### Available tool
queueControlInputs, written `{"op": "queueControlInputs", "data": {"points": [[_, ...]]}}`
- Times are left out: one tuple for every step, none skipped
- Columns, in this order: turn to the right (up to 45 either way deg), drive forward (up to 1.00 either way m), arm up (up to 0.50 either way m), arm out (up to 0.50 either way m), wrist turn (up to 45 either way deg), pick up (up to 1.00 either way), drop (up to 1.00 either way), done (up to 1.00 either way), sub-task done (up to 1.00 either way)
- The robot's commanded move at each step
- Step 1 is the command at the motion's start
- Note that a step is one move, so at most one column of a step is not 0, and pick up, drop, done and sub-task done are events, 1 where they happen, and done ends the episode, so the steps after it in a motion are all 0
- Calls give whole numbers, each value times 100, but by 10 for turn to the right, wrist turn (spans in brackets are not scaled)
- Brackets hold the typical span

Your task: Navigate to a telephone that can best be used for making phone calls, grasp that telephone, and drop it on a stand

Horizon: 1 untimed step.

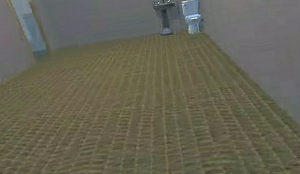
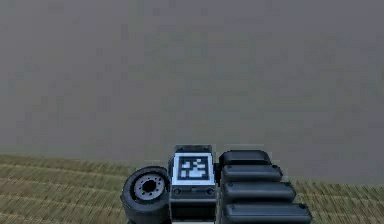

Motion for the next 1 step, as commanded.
{"op": "queueControlInputs", "data": {"points": [[450, 0, 0, 0, 0, 0, 0, 0, 0]]}}
